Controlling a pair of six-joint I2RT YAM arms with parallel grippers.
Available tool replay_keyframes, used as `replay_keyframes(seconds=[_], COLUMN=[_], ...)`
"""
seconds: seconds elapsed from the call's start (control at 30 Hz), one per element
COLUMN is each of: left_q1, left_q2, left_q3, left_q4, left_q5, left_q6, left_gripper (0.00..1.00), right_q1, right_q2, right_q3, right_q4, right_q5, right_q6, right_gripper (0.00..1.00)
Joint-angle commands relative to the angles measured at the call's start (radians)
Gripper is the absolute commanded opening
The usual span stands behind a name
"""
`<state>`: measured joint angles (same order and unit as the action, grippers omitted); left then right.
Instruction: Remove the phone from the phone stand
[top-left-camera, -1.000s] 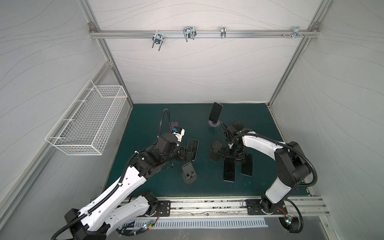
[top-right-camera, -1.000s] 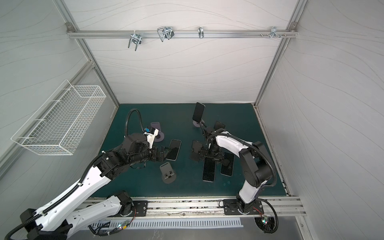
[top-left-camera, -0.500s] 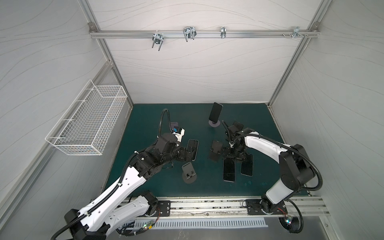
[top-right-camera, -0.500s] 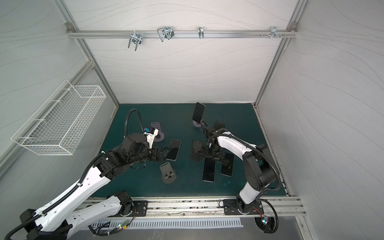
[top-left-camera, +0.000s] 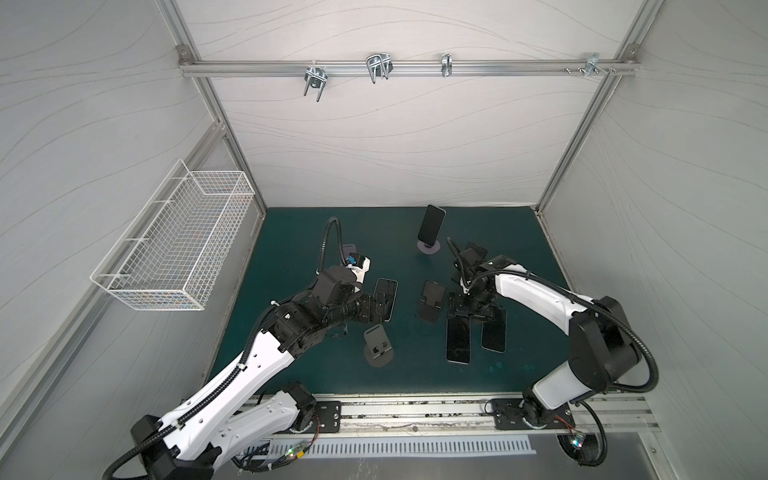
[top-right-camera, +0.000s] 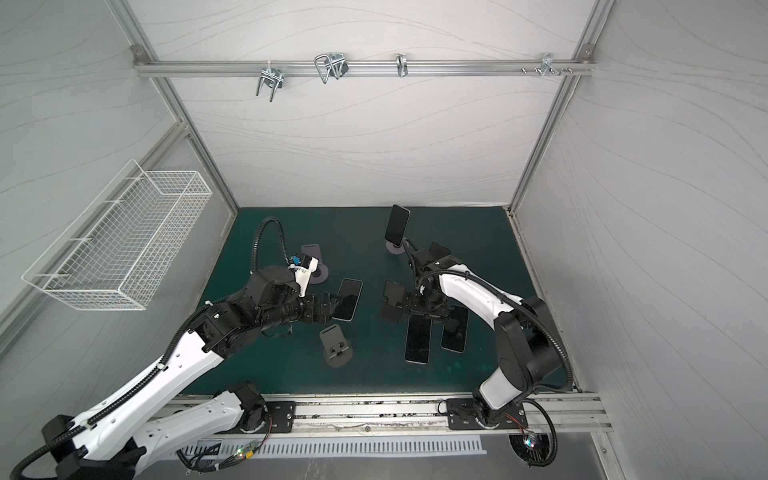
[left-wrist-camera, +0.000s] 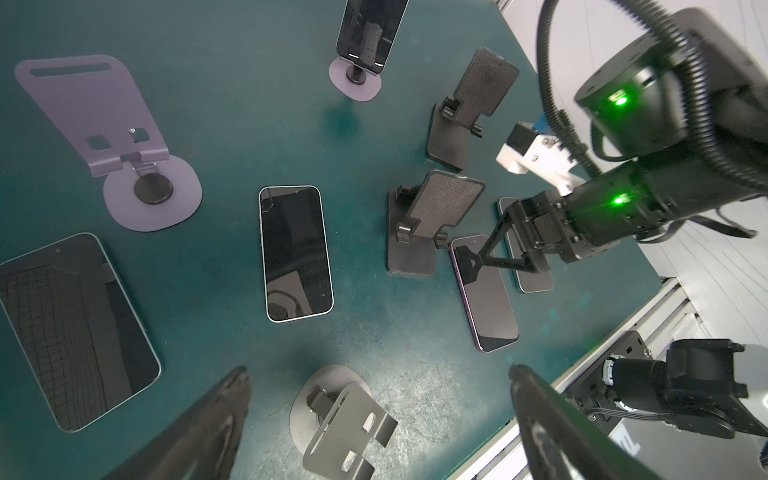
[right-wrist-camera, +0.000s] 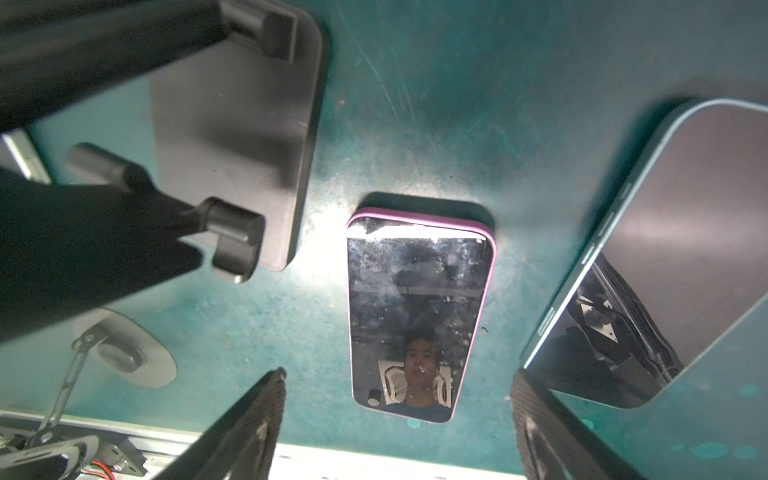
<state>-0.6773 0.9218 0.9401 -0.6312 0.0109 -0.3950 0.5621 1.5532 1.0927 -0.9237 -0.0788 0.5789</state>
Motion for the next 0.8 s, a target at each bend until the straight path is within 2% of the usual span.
replay_keyframes(seconds=[0.0, 0.5, 0.77], left_q1=[-0.004, -0.005, -0.005], left_q2=[0.014, 0.135, 0.21], left_q3=[0.061, 0.142, 0.177], left_q4=[0.006, 0.05, 0.113], left_q5=[-0.005, 0.008, 0.015], left_q6=[-0.007, -0.01, 0.007], left_gripper=[0.98, 0.97, 0.97], right_q1=[-0.005, -0.074, -0.109], right_q2=[-0.044, -0.188, -0.251], right_q3=[-0.004, 0.001, 0.047], right_q4=[-0.053, -0.124, -0.083], right_q5=[0.019, 0.036, 0.003], right_q6=[-0.02, -0.117, -0.162], right_gripper=[0.86, 0.84, 0.84])
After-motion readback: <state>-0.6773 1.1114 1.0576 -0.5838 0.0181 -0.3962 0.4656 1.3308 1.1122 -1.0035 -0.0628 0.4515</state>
